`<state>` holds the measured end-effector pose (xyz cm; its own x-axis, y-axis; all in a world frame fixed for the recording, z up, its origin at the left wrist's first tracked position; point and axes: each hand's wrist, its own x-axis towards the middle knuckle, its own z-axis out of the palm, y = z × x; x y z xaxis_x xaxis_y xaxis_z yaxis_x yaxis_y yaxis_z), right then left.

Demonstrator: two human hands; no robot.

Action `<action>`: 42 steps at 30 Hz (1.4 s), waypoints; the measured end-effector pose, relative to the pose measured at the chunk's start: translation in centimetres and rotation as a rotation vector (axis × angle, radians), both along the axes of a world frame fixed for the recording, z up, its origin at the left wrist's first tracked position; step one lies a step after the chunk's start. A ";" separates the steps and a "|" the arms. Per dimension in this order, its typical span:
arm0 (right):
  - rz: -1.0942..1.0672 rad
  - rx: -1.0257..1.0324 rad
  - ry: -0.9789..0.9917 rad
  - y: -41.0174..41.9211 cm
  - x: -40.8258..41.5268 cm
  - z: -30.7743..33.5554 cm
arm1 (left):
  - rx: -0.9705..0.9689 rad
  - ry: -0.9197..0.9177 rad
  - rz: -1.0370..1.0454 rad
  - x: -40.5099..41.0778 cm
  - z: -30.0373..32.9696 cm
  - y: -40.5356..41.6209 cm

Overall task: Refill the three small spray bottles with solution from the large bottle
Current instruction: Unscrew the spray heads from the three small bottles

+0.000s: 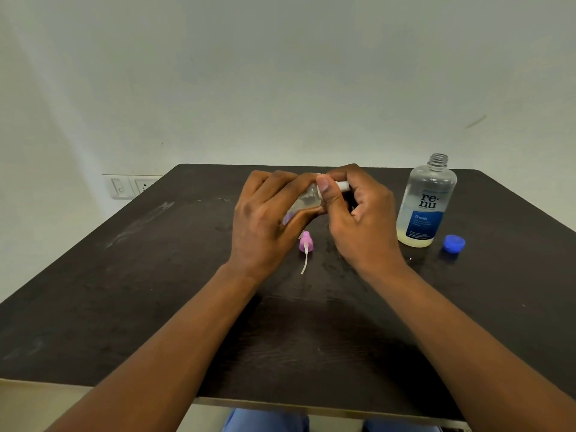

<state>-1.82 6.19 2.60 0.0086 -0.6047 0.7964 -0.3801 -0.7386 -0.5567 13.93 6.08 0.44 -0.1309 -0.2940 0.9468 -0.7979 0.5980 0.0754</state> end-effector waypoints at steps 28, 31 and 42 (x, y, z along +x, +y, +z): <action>0.049 0.007 -0.026 -0.1 -1.0 0.9 | 0.053 -0.031 -0.113 0.0 0.0 -0.1; 0.060 -0.005 0.002 -0.2 -1.1 0.8 | 0.047 -0.028 -0.100 -0.2 0.0 0.1; 0.102 0.050 0.048 -0.1 -1.1 0.7 | 0.022 0.012 -0.097 0.1 0.1 0.2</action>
